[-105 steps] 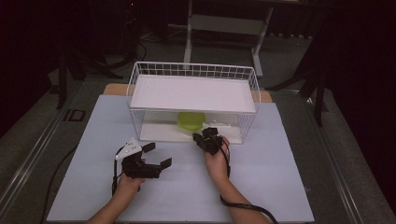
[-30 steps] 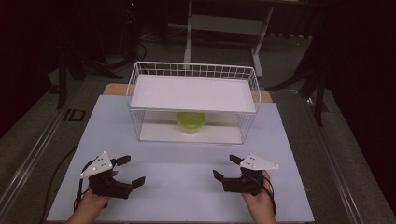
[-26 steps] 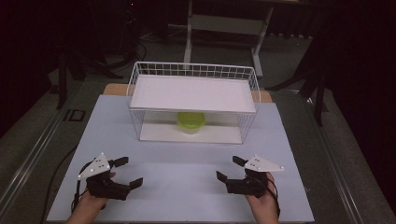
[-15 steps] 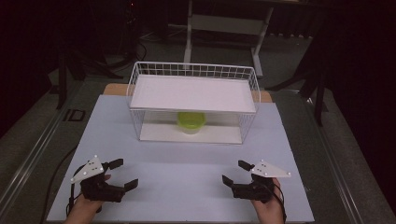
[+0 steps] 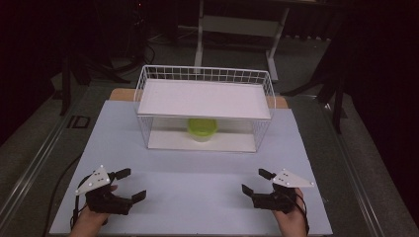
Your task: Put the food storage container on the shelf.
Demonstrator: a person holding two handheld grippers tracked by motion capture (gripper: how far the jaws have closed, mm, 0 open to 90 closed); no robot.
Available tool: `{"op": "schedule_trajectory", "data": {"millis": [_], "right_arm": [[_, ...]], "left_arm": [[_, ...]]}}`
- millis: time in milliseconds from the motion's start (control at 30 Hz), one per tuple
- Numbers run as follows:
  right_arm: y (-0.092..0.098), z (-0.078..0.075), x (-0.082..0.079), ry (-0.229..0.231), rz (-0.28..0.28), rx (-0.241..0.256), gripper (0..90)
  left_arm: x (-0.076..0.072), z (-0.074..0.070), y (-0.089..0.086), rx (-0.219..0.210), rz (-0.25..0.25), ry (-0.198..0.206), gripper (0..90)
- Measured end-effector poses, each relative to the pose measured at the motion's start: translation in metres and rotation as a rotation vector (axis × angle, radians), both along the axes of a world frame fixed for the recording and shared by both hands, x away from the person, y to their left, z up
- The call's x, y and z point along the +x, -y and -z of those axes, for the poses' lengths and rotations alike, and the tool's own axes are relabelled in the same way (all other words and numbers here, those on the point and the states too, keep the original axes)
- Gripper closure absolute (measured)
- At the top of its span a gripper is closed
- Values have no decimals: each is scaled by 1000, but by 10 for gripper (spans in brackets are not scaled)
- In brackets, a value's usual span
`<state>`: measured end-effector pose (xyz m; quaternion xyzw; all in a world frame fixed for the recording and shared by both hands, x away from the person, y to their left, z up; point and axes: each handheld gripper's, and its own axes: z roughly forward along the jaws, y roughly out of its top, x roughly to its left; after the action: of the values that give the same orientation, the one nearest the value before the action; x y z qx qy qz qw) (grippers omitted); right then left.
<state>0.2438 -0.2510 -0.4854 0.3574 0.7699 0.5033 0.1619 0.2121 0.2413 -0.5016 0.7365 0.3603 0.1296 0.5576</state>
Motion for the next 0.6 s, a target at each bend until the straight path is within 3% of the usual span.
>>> {"op": "schedule_trajectory", "data": {"millis": [433, 600], "right_arm": [[-6, 13, 6, -40, -33, -12, 150], [-8, 18, 9, -66, -31, -15, 150]], "left_arm": [[-2, -1, 7, 35, 2, 30, 19], [-2, 0, 7, 74, -19, 39, 19]]}}
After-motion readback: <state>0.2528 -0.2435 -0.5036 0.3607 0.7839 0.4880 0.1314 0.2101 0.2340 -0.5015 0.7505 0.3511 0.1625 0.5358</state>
